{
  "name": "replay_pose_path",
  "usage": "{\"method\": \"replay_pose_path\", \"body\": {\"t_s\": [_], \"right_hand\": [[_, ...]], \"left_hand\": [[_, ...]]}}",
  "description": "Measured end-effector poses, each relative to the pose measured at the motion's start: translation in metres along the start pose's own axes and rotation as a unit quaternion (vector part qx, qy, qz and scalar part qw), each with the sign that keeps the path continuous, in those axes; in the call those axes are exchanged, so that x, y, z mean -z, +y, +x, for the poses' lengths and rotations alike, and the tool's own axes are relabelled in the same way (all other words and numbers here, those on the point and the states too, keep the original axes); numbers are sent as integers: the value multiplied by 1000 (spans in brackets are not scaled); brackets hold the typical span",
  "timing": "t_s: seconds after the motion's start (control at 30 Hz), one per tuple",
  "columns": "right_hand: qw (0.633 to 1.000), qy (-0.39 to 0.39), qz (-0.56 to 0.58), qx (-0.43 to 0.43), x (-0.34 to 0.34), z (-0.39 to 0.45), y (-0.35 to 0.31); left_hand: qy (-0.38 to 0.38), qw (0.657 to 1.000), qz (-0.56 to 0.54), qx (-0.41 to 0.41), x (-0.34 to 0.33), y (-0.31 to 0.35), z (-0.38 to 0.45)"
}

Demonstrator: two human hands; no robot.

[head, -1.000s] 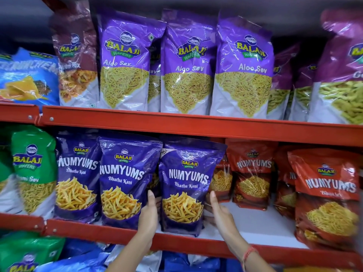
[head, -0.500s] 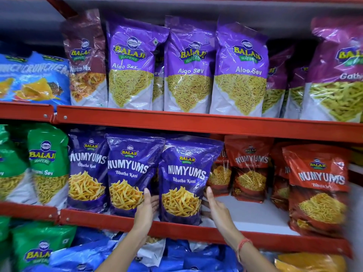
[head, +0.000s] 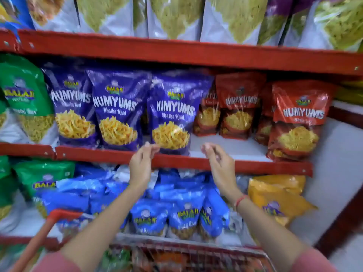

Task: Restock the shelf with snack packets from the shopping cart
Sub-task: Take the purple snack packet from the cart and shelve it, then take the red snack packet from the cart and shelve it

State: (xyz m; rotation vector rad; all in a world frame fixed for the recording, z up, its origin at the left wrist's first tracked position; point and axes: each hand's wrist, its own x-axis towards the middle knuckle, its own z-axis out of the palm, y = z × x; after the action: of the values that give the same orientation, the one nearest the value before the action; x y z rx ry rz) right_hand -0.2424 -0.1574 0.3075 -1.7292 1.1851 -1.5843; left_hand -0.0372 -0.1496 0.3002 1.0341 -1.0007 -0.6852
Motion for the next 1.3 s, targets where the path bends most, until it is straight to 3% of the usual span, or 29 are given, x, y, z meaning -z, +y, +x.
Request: {"method": "replay_pose_path", "body": {"t_s": [0.13, 0.4, 0.47, 0.57, 0.67, 0.77, 0.9, 1.03, 1.1, 1.2, 1.3], "right_hand": [[999, -26, -33, 2, 18, -41, 12], [971, -168, -153, -78, 77, -140, 78], [937, -243, -218, -123, 100, -164, 113], [859, -352, -314, -199, 134, -192, 168], [831, -356, -327, -276, 160, -209, 208], [819, -341, -335, -317, 169, -219, 242], [828, -289, -286, -386, 158, -224, 278], [824, -250, -235, -451, 143, -227, 290], [829, -224, -251, -448, 140, -231, 300], [826, -232, -307, -411, 138, -234, 310], [828, -241, -324, -390, 136, -231, 311]], "left_hand": [[-42, 999, 24, 15, -4, -23, -39], [-183, 969, 123, 114, -10, -97, -143], [-234, 947, 169, 144, -9, -118, -173], [-304, 893, 241, 228, -5, -163, -212], [-346, 826, 310, 319, -4, -205, -242], [-328, 808, 340, 353, -18, -239, -262], [-271, 814, 367, 361, -45, -265, -270], [-164, 808, 354, 442, -50, -300, -276], [-118, 813, 356, 446, -59, -299, -277], [-71, 848, 310, 425, -70, -290, -278], [-107, 850, 355, 373, -67, -284, -278]]}}
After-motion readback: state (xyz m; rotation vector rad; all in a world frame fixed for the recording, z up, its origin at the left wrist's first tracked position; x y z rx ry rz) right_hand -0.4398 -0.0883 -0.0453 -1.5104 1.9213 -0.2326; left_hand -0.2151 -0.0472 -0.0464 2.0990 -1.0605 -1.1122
